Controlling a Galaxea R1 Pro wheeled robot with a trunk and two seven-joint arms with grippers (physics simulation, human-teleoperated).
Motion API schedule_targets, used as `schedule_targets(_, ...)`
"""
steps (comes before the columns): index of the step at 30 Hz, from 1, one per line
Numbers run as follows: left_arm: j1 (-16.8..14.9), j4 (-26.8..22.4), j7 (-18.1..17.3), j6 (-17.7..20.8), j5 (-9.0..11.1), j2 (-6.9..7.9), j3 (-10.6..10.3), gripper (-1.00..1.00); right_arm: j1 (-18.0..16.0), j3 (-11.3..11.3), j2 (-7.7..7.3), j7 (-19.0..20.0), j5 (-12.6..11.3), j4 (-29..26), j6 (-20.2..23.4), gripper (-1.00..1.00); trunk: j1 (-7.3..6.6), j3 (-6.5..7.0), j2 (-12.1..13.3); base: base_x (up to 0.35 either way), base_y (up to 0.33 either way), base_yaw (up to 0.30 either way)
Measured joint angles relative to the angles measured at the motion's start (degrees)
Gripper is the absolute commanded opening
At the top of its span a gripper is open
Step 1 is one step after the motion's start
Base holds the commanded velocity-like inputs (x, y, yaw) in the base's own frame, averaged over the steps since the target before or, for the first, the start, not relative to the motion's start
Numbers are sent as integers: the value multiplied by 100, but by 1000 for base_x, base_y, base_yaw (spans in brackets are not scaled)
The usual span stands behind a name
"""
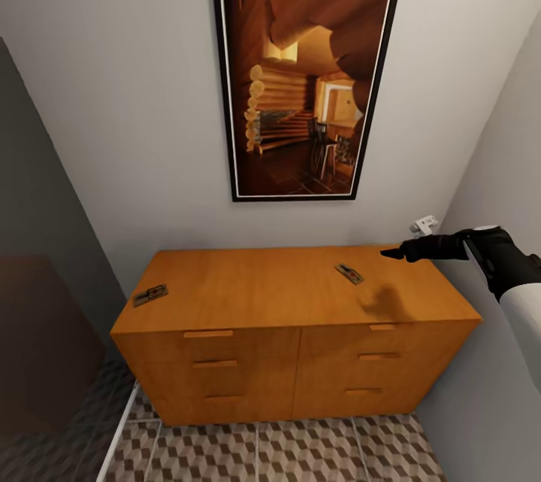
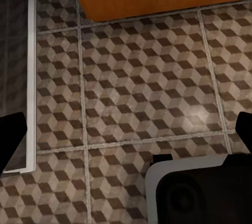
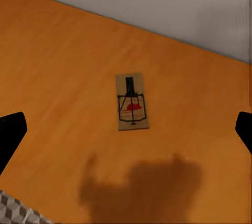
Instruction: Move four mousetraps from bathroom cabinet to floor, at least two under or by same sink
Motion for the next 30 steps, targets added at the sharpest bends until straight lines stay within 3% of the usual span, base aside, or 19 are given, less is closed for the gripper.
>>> schedule_targets(12, 0, 0, 0, 0, 0, 2, 3, 100, 0, 15, 18, -86, 1, 204, -73, 100, 0, -1, 0, 208, 0, 0)
schedule_targets(30, 0, 0, 0, 0, 0, -1, 3, 100, 0, 13, 58, -89, -14, 594, -76, 100, 1, -1, 0, 15, 0, 0)
